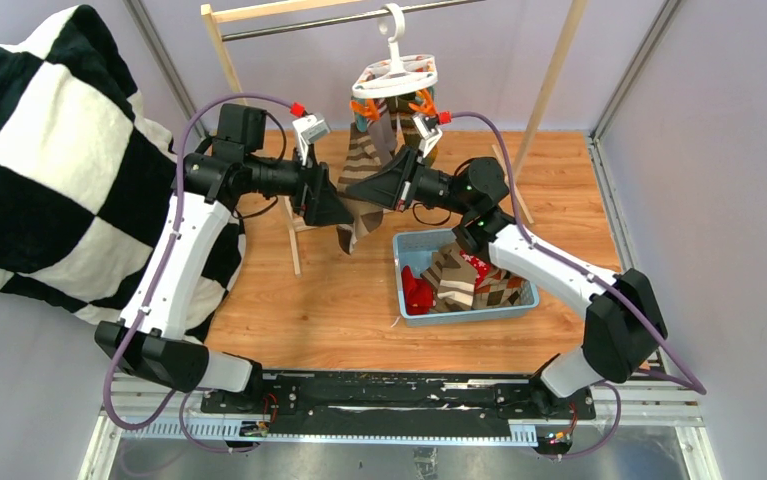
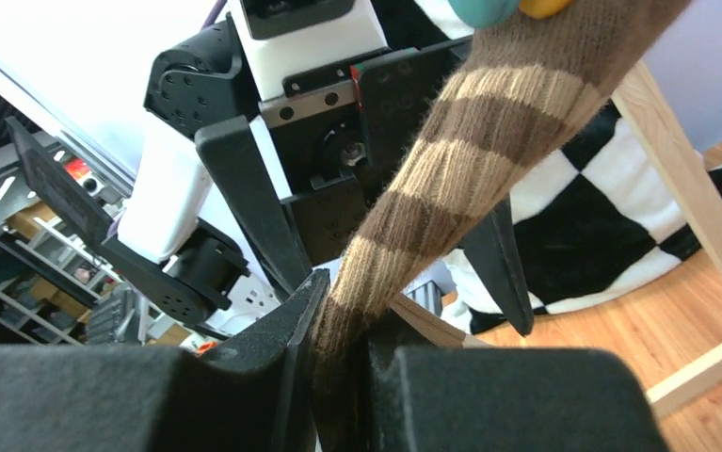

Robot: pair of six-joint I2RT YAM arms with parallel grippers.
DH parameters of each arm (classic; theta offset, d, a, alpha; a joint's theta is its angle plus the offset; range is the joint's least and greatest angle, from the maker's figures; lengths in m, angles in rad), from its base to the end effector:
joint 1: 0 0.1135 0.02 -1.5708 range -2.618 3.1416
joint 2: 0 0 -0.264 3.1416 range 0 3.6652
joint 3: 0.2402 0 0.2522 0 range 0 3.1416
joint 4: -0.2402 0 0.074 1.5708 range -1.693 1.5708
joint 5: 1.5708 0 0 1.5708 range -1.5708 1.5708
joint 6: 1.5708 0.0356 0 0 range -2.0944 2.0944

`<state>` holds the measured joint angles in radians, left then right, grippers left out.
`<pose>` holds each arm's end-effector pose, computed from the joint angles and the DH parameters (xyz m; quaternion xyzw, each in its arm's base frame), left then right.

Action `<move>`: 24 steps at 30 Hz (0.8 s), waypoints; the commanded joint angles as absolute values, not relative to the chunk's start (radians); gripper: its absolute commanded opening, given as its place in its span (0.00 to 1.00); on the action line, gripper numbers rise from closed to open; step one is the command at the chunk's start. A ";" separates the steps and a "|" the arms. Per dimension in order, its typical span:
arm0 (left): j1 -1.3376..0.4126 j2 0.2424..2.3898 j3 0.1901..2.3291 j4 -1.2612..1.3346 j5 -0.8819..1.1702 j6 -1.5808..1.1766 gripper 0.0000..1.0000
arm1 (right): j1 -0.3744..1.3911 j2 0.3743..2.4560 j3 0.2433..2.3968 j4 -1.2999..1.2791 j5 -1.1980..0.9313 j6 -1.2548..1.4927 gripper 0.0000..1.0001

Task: Remove the socks clipped to the hanger
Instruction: Adjust the hanger on the clothesline.

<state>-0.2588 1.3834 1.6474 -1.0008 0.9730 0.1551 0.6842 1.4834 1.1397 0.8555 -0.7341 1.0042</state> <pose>0.2450 -0.0953 0.4315 0.3514 0.7521 -0.4455 0.3354 0.2448 0.2305 0.3996 -0.2306 0.5148 0.7225 0.3997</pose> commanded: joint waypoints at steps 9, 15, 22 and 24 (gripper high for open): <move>-0.284 1.400 1.624 -1.009 1.049 0.168 0.60 | 0.676 1.554 1.164 1.025 -0.758 1.205 0.24; -0.284 1.381 1.590 -1.009 1.008 0.153 0.14 | 0.672 1.464 1.152 0.730 -0.639 0.988 0.52; -0.284 1.369 1.577 -1.009 0.967 0.149 0.00 | 0.659 1.387 1.170 0.549 -0.409 0.782 0.67; -0.284 1.369 1.586 -1.008 0.954 0.142 0.00 | 0.658 1.378 1.178 0.521 -0.358 0.752 0.67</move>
<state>-0.2775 1.3937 1.5795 -1.0008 0.9791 0.1547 0.6777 1.4109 1.1515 0.6220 -0.5114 0.8871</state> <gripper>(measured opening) 0.021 0.665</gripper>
